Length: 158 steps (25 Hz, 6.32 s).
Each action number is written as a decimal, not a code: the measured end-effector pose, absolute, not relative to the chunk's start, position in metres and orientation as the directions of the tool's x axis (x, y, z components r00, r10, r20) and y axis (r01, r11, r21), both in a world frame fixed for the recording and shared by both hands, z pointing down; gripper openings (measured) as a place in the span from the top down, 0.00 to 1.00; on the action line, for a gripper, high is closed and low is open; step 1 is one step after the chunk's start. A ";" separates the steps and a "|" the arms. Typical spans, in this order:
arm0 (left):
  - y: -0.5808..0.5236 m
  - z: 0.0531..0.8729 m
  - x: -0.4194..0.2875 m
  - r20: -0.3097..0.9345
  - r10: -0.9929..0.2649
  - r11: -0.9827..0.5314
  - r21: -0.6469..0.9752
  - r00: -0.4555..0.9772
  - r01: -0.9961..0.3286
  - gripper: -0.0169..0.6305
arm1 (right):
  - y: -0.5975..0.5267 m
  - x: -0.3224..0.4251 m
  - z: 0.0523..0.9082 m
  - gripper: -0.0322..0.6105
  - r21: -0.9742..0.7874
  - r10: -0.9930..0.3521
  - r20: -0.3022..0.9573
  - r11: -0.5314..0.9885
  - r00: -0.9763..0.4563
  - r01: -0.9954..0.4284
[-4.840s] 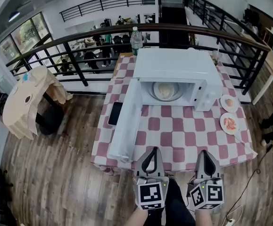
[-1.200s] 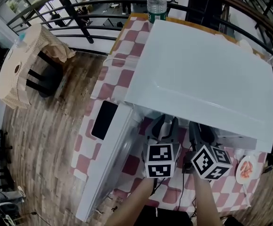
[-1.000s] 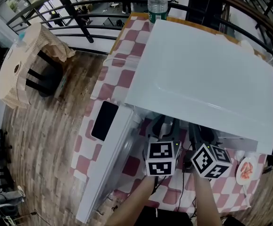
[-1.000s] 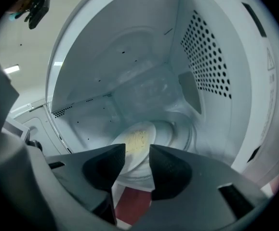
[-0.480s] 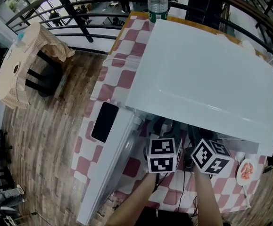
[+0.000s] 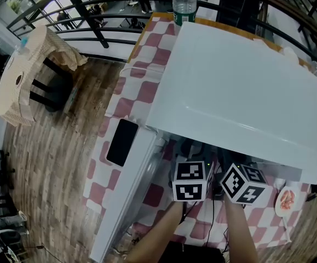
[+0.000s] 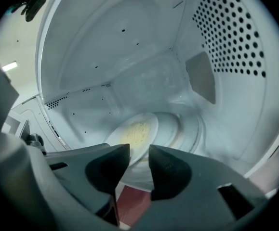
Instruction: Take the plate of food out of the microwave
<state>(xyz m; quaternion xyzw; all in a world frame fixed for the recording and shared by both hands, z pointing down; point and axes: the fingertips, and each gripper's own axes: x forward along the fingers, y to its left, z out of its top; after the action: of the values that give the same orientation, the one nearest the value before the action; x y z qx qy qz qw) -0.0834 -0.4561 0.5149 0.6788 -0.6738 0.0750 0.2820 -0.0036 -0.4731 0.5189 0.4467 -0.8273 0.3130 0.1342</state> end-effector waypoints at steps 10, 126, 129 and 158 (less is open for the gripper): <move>-0.442 0.514 -0.083 0.477 -0.876 0.091 0.291 0.062 -0.953 0.76 | -0.462 -0.004 0.513 0.77 -0.373 -0.645 0.496 0.447 -0.581 -0.813; -0.271 0.485 -0.009 0.420 -0.902 0.138 0.502 0.101 -0.854 0.81 | -0.297 0.079 0.490 0.85 -0.716 -0.623 0.430 0.207 -0.654 -0.667; -0.263 0.485 -0.006 0.419 -0.903 0.142 0.505 0.098 -0.851 0.80 | -0.290 0.082 0.490 0.84 -0.713 -0.619 0.431 0.211 -0.656 -0.668; -0.188 0.481 0.022 0.418 -0.904 0.152 0.511 0.090 -0.846 0.80 | -0.216 0.110 0.485 0.85 -0.716 -0.618 0.424 0.217 -0.661 -0.663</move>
<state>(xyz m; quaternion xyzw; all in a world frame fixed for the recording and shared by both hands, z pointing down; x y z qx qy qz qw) 0.0218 -0.1880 0.4806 0.6498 -0.6733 -0.0416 0.3504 0.1100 -0.2162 0.4846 0.4108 -0.7798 0.4718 0.0236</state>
